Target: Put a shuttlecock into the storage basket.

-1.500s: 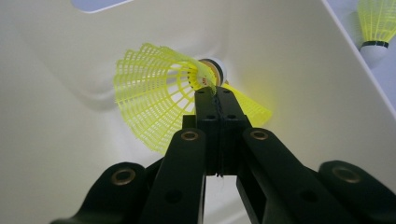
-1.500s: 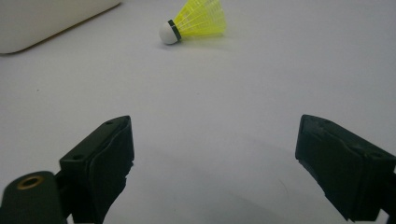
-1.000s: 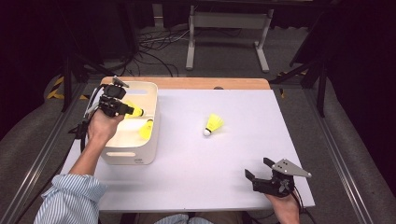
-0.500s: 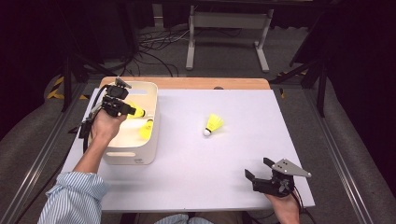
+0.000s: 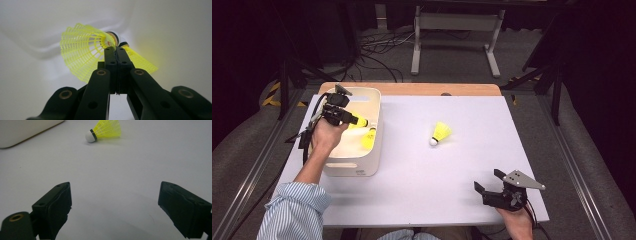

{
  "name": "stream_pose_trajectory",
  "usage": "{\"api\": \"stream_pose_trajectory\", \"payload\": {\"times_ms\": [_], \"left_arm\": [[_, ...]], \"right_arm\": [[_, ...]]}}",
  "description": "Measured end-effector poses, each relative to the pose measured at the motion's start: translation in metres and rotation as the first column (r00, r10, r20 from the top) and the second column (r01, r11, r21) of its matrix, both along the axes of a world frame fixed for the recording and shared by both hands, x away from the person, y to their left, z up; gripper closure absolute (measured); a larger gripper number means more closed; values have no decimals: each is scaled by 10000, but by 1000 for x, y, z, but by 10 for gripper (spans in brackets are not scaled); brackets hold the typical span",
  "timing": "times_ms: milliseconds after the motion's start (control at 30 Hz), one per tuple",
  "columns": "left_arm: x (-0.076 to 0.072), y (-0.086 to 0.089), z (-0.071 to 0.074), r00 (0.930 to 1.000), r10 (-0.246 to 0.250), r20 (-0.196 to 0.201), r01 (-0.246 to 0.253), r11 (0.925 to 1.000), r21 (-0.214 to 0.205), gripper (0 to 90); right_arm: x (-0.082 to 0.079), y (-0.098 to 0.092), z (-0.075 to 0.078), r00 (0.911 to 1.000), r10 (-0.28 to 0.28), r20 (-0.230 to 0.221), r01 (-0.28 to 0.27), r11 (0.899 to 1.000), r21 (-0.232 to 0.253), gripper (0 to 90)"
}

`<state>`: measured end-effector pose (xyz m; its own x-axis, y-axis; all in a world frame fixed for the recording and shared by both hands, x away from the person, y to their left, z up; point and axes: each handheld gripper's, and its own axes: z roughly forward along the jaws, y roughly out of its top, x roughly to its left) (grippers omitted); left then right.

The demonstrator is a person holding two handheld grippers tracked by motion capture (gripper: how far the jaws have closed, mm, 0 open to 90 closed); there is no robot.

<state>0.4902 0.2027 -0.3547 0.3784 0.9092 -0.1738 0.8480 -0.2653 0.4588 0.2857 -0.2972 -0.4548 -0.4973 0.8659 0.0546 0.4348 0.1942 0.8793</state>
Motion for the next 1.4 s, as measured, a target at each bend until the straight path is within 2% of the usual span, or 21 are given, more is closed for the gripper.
{"api": "stream_pose_trajectory", "payload": {"times_ms": [333,600,733,967,1200,1400], "left_arm": [[3,2,-2,9999,81,-69,-80,9999,112,868],[-1,0,1,9999,138,-2,-138,9993,360,669],[-3,0,5,9998,202,82,-205,9992,342,572],[-8,-2,11,9996,167,209,-176,9990,415,452],[-12,-7,14,9995,0,326,-20,9981,616,395],[-14,-9,16,9993,-97,358,75,9980,633,368]], "right_arm": [[0,1,0,10000,-6,-15,6,10000,1,121],[0,1,0,10000,27,-11,-27,10000,-69,121],[0,1,0,10000,20,-19,-20,10000,-60,121],[0,1,0,10000,16,-15,-16,10000,-61,121],[0,1,0,10000,17,-14,-17,10000,-50,121],[0,1,0,10000,23,-20,-23,10000,-51,121]]}}
